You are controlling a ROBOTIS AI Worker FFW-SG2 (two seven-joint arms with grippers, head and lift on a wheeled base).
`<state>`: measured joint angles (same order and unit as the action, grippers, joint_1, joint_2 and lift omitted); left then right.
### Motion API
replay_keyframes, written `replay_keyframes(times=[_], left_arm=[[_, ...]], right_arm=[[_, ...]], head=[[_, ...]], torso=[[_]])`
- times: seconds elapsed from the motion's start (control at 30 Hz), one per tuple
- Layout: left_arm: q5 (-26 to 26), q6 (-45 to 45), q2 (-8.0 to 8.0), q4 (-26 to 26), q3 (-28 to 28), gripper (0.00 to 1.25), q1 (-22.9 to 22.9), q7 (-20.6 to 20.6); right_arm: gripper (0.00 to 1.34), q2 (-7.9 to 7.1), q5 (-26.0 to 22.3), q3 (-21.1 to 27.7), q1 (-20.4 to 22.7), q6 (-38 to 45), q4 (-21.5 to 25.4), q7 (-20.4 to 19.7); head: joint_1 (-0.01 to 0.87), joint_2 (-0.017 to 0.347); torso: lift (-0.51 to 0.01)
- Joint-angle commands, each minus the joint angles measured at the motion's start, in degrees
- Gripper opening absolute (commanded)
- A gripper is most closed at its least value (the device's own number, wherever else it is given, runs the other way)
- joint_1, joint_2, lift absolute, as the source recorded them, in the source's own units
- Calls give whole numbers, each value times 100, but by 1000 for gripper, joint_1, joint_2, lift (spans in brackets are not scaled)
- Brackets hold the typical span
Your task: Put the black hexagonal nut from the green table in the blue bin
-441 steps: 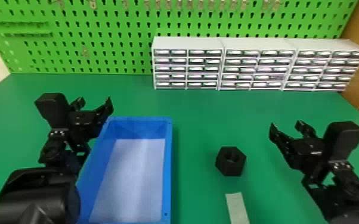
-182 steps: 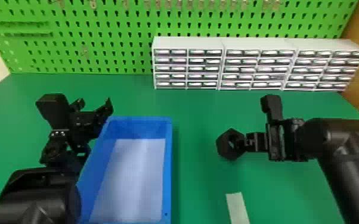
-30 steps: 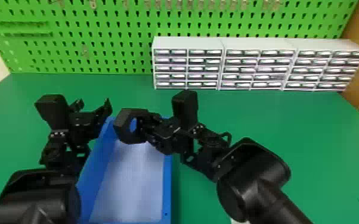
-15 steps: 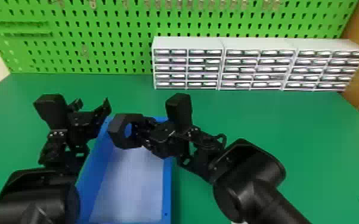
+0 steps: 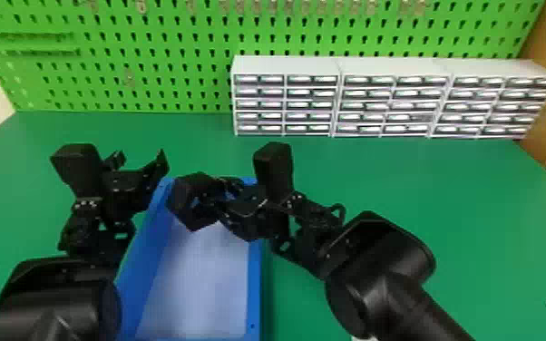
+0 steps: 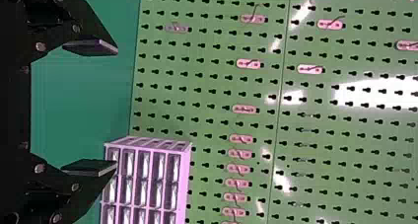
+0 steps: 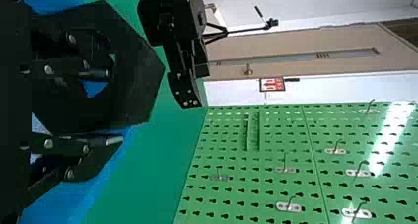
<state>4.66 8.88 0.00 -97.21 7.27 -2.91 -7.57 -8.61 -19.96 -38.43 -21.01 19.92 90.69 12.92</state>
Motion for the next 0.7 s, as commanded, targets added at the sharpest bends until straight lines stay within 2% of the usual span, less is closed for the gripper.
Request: replay_keyframes(times=[0.0, 0.17, 0.27, 0.67], left_arm=[[0, 0, -15, 0, -6, 813, 0, 1], [9, 0, -15, 0, -6, 813, 9, -8], [9, 0, -15, 0, -6, 813, 9, -8], [9, 0, -15, 0, -15, 813, 9, 1]], right_arm=[[864, 0, 1, 20, 18, 38, -7, 0], [1068, 9, 9, 37, 27, 38, 2, 0], [1137, 9, 18, 46, 36, 38, -7, 0], [1155, 18, 62, 178, 62, 38, 2, 0]], head=[[686, 51], [686, 51], [686, 51], [686, 51]], torso=[[-97], [-97], [-97], [-97]])
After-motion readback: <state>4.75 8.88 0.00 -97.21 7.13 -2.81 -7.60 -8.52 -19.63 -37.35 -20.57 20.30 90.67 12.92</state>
